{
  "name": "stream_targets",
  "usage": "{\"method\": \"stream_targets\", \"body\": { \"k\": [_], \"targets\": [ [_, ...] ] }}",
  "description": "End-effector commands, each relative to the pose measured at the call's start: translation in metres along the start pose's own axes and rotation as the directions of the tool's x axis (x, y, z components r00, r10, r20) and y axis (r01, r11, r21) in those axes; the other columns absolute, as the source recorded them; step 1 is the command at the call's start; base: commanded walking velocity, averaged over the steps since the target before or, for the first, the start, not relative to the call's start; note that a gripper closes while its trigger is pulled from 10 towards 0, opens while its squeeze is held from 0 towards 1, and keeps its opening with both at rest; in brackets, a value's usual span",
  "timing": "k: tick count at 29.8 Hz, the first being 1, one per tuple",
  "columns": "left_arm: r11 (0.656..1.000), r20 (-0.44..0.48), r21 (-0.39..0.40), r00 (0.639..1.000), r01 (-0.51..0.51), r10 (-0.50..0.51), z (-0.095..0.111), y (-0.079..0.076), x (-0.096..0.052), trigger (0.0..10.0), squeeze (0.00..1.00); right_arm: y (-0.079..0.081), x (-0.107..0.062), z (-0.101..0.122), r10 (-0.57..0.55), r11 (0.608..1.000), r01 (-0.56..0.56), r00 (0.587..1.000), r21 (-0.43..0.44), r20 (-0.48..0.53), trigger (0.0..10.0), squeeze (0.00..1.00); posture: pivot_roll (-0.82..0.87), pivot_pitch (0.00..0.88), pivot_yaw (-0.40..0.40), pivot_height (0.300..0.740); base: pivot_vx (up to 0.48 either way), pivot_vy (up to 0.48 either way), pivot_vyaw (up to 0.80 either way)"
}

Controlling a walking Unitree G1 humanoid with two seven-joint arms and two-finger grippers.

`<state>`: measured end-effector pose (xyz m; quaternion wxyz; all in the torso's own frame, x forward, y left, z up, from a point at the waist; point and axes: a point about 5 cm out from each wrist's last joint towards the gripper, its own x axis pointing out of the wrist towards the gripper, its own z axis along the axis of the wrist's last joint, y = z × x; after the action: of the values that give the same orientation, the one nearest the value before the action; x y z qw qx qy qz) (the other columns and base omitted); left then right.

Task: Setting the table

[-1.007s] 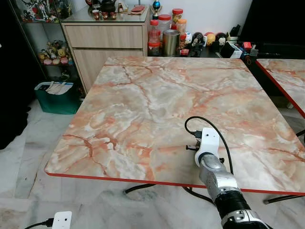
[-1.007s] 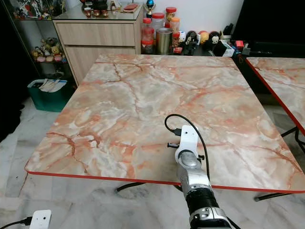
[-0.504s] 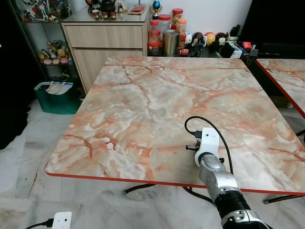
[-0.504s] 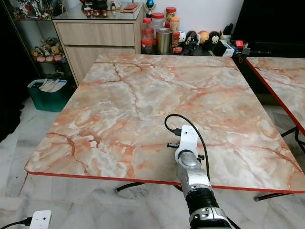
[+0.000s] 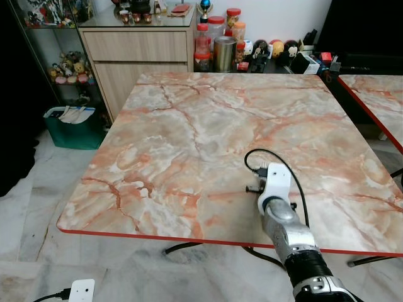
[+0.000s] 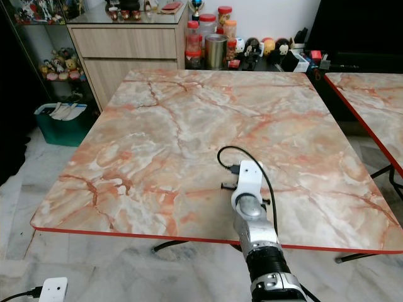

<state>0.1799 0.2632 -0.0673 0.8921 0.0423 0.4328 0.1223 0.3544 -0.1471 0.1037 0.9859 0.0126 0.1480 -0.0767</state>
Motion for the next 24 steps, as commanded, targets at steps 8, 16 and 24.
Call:
{"method": "stream_targets", "body": {
  "k": [8,16,24],
  "targets": [
    [1.0,-0.026,-0.015,0.999,-0.022,0.021,-0.008,0.001,-0.001,10.0,0.0,0.0,-0.007,0.037,0.017,1.0,-0.017,0.974,-0.002,0.227,10.0,0.0,0.02,0.076,-0.008,0.74,0.0,0.0,0.0],
    [0.999,-0.011,0.002,0.999,-0.045,0.045,-0.006,0.004,-0.002,10.0,0.0,0.006,-0.014,0.034,0.045,0.999,-0.041,0.963,-0.022,0.265,10.0,0.0,0.02,0.065,-0.007,0.74,0.0,-0.106,0.0],
    [0.999,-0.012,0.001,0.999,-0.05,0.05,-0.008,0.006,-0.002,10.0,0.0,0.005,-0.016,0.037,0.055,0.998,-0.047,0.955,-0.037,0.29,10.0,0.0,0.02,0.054,-0.007,0.74,0.0,-0.464,0.0]
  ]
}}
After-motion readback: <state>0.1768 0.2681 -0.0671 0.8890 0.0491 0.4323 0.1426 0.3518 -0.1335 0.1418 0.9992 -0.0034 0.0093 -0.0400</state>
